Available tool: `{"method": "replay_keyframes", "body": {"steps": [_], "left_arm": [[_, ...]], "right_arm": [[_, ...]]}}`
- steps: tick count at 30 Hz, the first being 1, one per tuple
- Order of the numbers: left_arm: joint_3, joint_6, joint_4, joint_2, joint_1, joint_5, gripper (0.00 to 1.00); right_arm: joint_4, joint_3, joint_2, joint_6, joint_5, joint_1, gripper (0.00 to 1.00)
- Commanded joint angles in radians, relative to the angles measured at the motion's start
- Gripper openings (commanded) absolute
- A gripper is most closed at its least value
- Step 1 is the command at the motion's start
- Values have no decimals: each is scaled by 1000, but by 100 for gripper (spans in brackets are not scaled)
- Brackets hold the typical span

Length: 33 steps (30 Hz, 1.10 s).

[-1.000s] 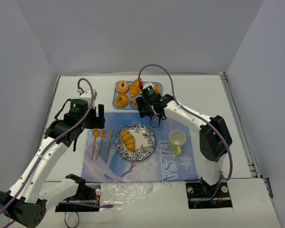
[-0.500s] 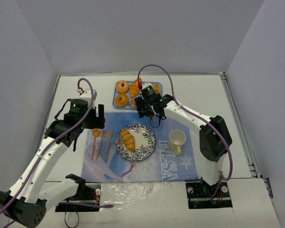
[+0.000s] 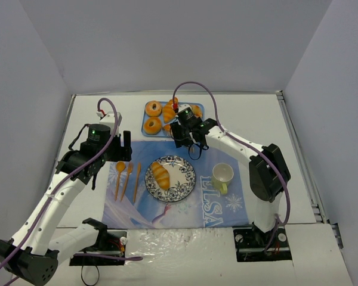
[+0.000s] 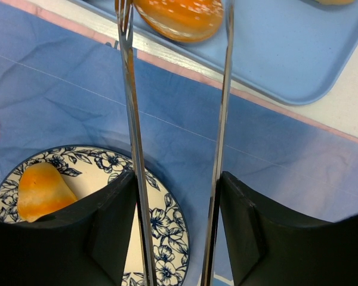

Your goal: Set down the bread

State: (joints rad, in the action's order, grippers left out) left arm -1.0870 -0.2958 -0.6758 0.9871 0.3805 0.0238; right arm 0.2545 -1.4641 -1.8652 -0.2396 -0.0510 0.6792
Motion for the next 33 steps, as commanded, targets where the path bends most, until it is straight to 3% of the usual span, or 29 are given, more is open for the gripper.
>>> {"method": "replay_keyframes", "body": {"steps": [1, 7, 10, 14, 33], "left_arm": [[-28, -3, 38, -5, 8, 5, 69], [-28, -3, 38, -5, 8, 4, 69], [-28, -3, 38, -5, 8, 5, 69], [-28, -3, 38, -1, 6, 4, 69], [-28, -5, 36, 2, 8, 4, 69]], "right_arm": [[-38, 11, 28, 5, 2, -14, 46], [-37, 31, 46, 8, 3, -18, 36], [-37, 50, 77, 6, -1, -19, 24], [-34, 73, 127, 6, -13, -21, 17], [34, 128, 333, 11, 54, -22, 17]]}}
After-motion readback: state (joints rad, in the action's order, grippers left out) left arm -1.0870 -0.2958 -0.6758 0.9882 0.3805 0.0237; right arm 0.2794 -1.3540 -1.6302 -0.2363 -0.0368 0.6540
